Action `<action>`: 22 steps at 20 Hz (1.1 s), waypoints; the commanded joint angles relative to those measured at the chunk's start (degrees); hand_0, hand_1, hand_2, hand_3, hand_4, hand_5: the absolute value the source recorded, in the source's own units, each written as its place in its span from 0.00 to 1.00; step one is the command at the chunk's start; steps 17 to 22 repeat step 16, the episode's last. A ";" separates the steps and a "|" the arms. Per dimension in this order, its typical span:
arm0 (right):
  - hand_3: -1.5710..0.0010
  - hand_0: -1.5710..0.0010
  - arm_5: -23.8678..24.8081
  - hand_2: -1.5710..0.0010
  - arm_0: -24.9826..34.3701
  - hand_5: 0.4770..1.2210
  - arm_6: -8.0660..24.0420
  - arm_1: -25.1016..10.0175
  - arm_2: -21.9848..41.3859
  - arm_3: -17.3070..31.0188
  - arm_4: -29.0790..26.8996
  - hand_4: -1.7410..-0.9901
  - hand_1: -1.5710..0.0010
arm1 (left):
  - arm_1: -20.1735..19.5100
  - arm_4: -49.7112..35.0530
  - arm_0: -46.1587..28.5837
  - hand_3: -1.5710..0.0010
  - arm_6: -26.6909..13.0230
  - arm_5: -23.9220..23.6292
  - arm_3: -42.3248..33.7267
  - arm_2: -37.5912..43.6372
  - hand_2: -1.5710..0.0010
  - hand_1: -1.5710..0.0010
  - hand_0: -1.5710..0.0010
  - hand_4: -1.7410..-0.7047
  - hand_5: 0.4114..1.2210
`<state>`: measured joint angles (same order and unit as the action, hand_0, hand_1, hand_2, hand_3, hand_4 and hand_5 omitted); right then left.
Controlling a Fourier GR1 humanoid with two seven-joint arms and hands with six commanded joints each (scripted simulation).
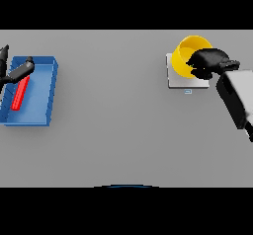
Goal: Pick up the red beaker and tilt it to pour out 1 green nut into yellow bowl. Pick up the yellow bowl and place it on the metallic measuring scale.
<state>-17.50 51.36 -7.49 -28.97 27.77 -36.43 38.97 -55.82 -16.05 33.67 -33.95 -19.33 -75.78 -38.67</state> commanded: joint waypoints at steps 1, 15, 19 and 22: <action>0.42 0.03 -0.77 0.14 0.60 0.88 0.54 0.55 -0.19 1.01 -0.31 0.19 0.14 | 0.18 0.04 -0.02 1.00 0.06 -0.26 0.18 0.04 1.00 1.00 1.00 0.90 0.41; 0.77 0.96 -2.98 0.91 2.34 0.35 -3.18 1.34 1.47 4.69 1.00 0.57 0.96 | 0.84 -0.40 0.68 1.00 -0.34 -0.01 0.91 0.30 1.00 1.00 1.00 0.89 0.40; 0.78 0.97 -3.52 0.93 2.76 0.34 -3.29 1.29 1.46 4.39 0.88 0.58 0.97 | 1.01 -0.22 1.15 1.00 -0.30 0.10 1.49 0.35 1.00 1.00 1.00 0.89 0.40; 0.78 0.97 -3.52 0.93 2.76 0.34 -3.29 1.29 1.46 4.39 0.88 0.58 0.97 | 1.01 -0.22 1.15 1.00 -0.30 0.10 1.49 0.35 1.00 1.00 1.00 0.89 0.40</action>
